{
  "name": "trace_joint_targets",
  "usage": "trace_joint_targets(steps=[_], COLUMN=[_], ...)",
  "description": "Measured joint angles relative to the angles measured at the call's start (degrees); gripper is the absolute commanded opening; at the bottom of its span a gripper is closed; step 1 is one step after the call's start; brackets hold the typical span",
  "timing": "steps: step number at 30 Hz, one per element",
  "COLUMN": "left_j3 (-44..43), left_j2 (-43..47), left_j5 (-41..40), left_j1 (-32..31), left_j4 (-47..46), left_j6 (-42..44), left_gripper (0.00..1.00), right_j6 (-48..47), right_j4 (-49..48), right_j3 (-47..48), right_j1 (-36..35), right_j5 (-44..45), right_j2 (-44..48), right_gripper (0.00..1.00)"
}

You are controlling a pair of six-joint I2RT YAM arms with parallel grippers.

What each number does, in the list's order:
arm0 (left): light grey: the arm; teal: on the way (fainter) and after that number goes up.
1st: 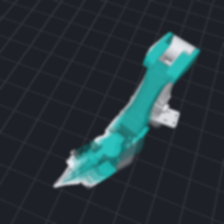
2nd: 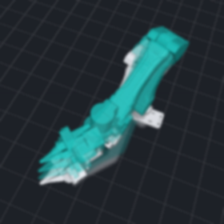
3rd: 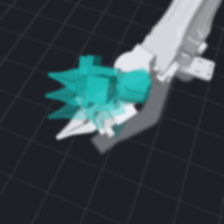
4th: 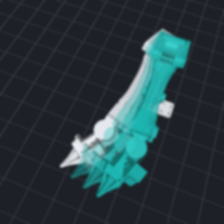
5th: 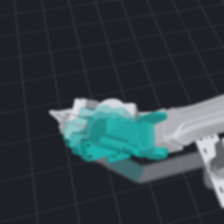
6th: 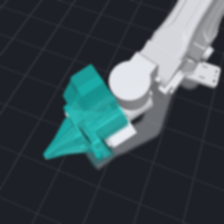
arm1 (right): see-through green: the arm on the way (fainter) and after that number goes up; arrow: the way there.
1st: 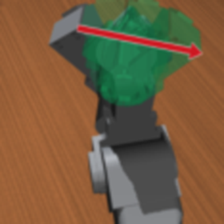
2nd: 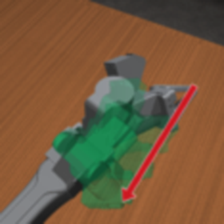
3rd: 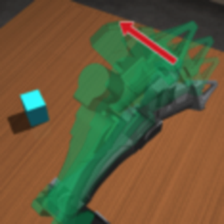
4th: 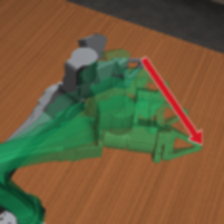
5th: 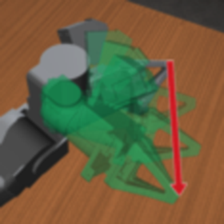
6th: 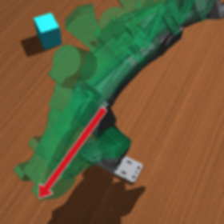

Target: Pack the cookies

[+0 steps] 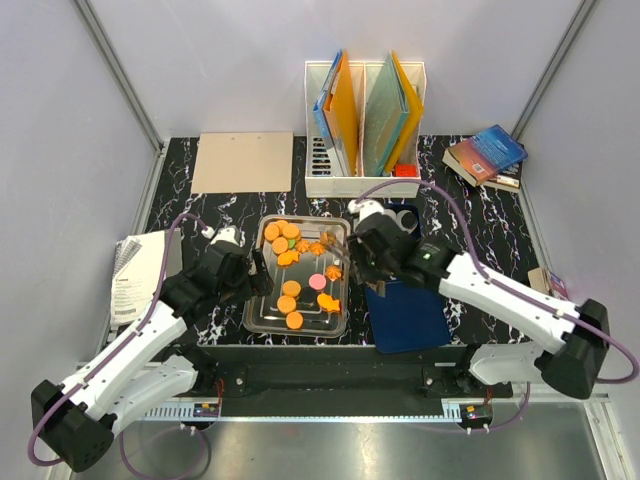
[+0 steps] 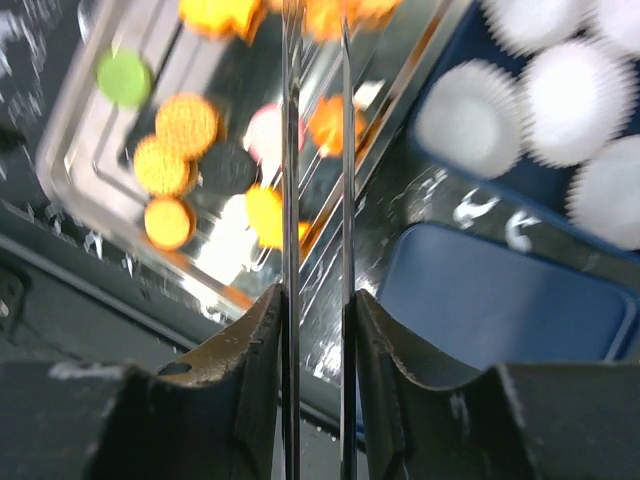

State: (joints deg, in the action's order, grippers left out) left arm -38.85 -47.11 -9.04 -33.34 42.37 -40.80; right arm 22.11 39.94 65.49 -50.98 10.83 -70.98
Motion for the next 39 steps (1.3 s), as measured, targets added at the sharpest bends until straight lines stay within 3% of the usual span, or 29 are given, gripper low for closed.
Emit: trace_joint_targets(steps=[17, 39], left_j3=[0.00, 0.00], left_j2=[-0.17, -0.24], left_j5=[-0.07, -0.50], left_j1=[-0.39, -0.94], left_j4=[0.02, 0.04], left_j6=[-0.02, -0.20], left_gripper=[0.99, 0.99], right_j6=[3.04, 6.03], right_j4=[-1.31, 2.75], right_j3=[-2.14, -4.72], right_j1=[-17.05, -20.35], right_j5=[0.70, 3.13], right_j2=[-8.28, -8.90], right_gripper=[0.52, 0.53])
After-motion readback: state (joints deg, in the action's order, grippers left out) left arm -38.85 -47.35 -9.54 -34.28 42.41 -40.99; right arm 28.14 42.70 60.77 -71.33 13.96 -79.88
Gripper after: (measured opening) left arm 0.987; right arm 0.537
